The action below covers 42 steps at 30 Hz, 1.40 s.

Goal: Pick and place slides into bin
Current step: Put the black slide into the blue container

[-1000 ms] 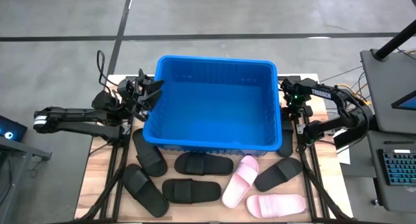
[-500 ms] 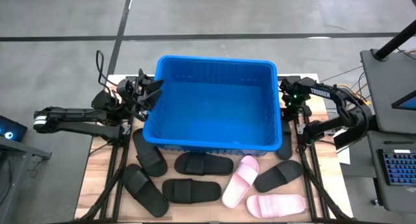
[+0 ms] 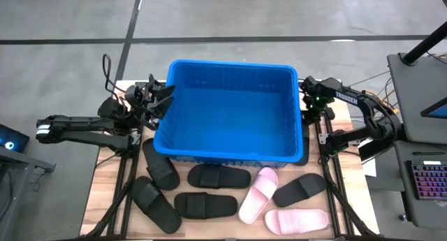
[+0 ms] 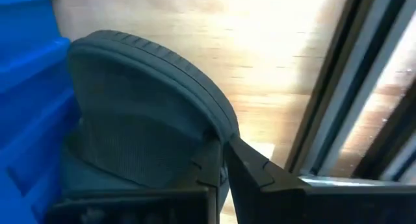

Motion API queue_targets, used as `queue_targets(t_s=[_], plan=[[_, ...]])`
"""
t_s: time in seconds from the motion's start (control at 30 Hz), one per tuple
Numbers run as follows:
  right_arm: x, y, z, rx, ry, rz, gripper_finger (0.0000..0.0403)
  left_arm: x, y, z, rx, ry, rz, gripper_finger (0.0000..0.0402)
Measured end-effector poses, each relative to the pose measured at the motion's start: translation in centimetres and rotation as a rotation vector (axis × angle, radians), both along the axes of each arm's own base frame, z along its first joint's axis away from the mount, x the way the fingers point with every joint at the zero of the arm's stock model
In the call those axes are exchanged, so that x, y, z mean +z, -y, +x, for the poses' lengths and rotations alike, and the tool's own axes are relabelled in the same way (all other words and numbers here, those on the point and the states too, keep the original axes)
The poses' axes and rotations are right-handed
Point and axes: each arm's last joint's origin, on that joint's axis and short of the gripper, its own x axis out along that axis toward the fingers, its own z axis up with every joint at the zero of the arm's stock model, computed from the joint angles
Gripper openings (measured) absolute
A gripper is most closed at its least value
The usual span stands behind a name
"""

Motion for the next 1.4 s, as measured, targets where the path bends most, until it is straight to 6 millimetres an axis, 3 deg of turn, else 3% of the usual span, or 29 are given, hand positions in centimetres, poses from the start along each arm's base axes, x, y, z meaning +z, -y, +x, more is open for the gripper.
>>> queue_targets(t_s=[0.4, 1.13, 1.4], plan=[[3.5, 0.2, -0.2, 0.059, -0.073, -0.043, 0.0008, 0.0, 0.0, 0.0, 0.014, 0.001, -0.011, 0.0223], [12.7, 1.1, -0.2, 0.119, -0.128, -0.196, 0.0008, 0.0, -0.1, 0.0, 0.014, 0.001, -0.011, 0.0223], [14.8, 1.2, -0.3, 0.122, -0.151, -0.263, 0.0008, 0.0, -0.1, 0.0, 0.014, 0.001, -0.011, 0.0223]])
